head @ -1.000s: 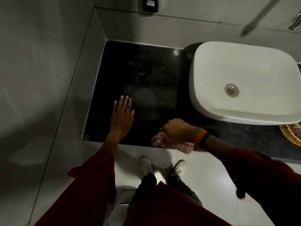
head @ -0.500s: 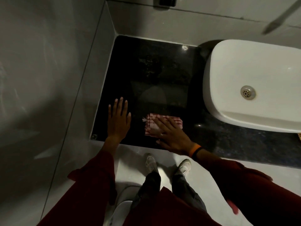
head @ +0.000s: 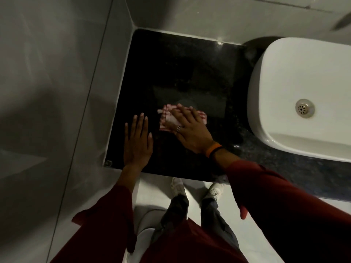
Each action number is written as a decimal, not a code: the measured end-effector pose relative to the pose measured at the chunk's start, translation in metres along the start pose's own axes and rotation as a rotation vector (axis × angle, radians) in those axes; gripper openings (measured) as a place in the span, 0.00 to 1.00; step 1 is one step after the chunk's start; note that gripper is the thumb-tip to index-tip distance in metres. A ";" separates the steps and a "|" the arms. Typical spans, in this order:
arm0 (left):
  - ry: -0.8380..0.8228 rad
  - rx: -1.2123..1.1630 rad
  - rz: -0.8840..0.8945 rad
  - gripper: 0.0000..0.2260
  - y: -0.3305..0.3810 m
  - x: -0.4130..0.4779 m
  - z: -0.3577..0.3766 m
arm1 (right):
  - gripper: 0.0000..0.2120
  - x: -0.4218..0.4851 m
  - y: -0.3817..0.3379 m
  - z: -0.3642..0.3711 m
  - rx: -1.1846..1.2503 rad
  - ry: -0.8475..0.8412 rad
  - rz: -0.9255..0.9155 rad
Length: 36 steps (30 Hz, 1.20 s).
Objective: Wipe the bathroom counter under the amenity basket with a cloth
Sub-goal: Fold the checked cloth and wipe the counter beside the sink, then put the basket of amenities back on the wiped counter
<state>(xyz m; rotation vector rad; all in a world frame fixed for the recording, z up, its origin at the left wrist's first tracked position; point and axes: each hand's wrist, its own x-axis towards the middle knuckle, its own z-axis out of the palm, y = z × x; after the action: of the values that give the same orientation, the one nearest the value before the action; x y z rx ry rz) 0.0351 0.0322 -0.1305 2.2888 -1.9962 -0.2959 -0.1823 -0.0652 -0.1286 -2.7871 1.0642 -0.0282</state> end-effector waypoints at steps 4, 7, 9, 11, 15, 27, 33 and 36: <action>0.003 0.006 0.008 0.26 -0.001 -0.001 0.001 | 0.23 0.027 0.046 -0.012 -0.036 -0.039 0.084; 0.011 0.011 0.005 0.25 -0.003 0.000 0.001 | 0.23 0.046 0.075 -0.023 -0.090 -0.082 0.100; 0.023 0.010 0.007 0.26 -0.003 0.000 0.003 | 0.24 0.060 0.091 -0.030 -0.097 -0.118 0.103; 0.036 0.010 0.013 0.26 -0.003 0.000 0.004 | 0.25 0.074 0.106 -0.038 -0.102 -0.157 0.086; 0.070 0.004 0.026 0.25 -0.005 0.000 0.006 | 0.23 0.092 0.121 -0.050 -0.116 -0.226 0.088; 0.012 0.010 0.155 0.29 0.051 -0.027 -0.010 | 0.27 -0.150 0.006 -0.017 0.032 0.096 0.329; -0.049 -0.046 0.527 0.30 0.217 -0.079 0.015 | 0.28 -0.312 0.049 -0.010 0.050 0.085 0.554; -0.066 -0.106 0.633 0.30 0.314 -0.097 0.028 | 0.29 -0.380 0.093 -0.020 0.042 0.107 0.677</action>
<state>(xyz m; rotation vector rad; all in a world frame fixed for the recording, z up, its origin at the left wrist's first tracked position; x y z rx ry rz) -0.2883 0.0854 -0.0889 1.4910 -2.5243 -0.4054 -0.5290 0.1165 -0.1087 -2.2666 1.9398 -0.1158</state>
